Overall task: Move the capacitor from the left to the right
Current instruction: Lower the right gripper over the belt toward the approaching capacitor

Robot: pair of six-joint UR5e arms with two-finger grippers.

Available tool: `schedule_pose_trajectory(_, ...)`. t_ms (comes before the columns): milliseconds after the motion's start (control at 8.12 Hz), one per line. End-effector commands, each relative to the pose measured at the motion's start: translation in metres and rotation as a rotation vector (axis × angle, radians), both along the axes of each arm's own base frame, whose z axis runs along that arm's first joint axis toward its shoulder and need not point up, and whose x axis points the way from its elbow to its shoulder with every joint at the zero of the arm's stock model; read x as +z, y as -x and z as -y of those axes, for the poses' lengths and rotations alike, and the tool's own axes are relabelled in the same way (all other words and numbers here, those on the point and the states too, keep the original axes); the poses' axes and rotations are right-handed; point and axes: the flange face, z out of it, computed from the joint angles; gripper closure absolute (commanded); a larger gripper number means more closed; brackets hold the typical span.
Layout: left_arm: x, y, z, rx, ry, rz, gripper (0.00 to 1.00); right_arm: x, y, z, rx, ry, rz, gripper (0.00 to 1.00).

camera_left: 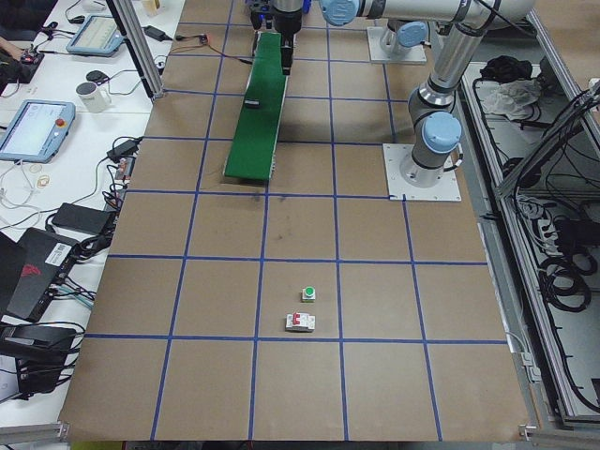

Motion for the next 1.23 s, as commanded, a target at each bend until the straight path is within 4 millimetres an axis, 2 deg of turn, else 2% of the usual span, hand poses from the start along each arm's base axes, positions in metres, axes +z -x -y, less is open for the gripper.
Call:
schedule_pose_trajectory(0, 0.005, 0.0, 0.006, -0.009, 0.056, 0.002, 0.0, -0.034, 0.023, -0.004, -0.021, -0.012, 0.103, 0.0)
schedule_pose_trajectory(370, 0.003, 0.003, 0.006, -0.014, 0.052, -0.003, 0.0, -0.051, 0.021, -0.003, -0.04, -0.039, 0.113, 0.03)
schedule_pose_trajectory(493, 0.003, 0.009, 0.005, -0.022, 0.051, -0.001, 0.0, -0.056, 0.021, 0.004, -0.066, -0.018, 0.116, 0.03)
schedule_pose_trajectory(739, 0.005, 0.01, 0.003, -0.023, 0.056, 0.003, 0.0, -0.075, 0.023, 0.007, -0.07, -0.05, 0.101, 0.0)
schedule_pose_trajectory(1109, 0.004, 0.012, 0.003, -0.029, 0.054, 0.002, 0.0, -0.085, 0.024, 0.003, -0.083, -0.121, 0.1, 0.0)
